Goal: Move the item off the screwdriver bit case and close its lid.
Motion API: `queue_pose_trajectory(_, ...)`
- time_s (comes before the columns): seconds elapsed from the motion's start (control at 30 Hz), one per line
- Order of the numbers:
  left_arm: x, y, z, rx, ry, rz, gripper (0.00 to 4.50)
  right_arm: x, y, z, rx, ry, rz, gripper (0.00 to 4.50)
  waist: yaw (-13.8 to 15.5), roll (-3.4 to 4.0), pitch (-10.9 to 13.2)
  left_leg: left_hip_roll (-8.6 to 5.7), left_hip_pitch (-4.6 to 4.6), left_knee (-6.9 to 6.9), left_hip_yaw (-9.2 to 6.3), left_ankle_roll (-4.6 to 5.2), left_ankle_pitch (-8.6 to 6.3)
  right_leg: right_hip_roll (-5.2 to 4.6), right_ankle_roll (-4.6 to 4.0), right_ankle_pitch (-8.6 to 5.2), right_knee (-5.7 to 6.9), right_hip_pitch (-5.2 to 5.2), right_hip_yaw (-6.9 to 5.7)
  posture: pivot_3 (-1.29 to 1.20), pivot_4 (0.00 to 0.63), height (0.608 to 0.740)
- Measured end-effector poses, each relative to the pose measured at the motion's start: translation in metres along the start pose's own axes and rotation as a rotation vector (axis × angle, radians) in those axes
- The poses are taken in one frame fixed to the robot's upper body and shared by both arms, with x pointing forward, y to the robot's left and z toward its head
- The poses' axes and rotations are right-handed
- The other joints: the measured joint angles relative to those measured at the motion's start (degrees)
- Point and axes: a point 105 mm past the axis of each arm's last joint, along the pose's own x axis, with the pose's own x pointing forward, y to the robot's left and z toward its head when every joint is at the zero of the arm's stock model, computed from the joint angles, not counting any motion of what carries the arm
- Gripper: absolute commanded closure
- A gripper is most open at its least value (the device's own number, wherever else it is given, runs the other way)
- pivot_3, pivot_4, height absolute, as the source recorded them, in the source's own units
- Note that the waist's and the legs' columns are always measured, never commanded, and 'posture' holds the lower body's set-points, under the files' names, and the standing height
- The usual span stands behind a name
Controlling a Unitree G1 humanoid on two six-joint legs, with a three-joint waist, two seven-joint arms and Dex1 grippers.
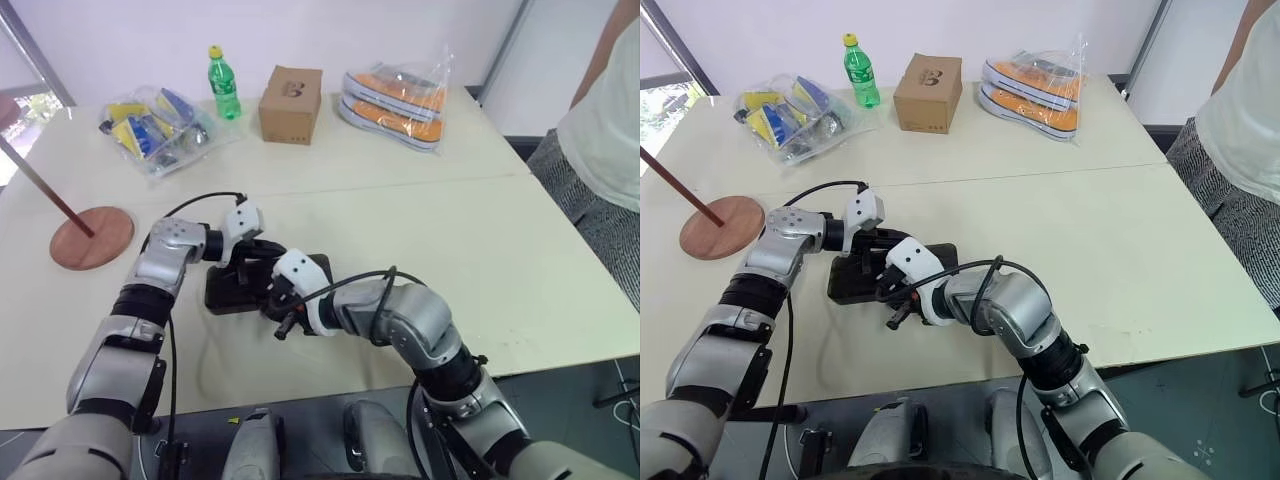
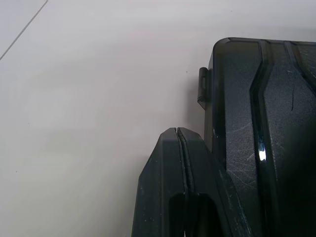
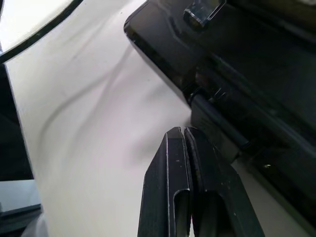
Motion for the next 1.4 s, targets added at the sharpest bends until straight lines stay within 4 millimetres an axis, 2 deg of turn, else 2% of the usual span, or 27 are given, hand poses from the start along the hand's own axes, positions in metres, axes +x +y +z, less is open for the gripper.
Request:
queue_pose_trajectory(0.97,-0.009,-0.007,-0.001,0.025,0.024,0.005,4.5,0.018,-0.003,-0.008,-0.243,-0.015,-0.103,4.44,-0.07,-0.02,-0.02,0.08,0.04,0.0,0.01,0.01,-0.01,0.07,-0.02,-0.01,0.0,0.01,0.0,0.0,0.15,0.74)
queue_pose_trajectory(1.4,-0.007,-0.007,0.001,0.038,0.017,0.002,4.5,0.014,-0.005,-0.009,-0.236,-0.006,-0.071,4.44,0.09,-0.02,-0.02,0.06,0.02,0.0,0.02,0.02,-0.01,0.03,-0.01,-0.01,-0.04,0.03,-0.01,0.0,0.15,0.74)
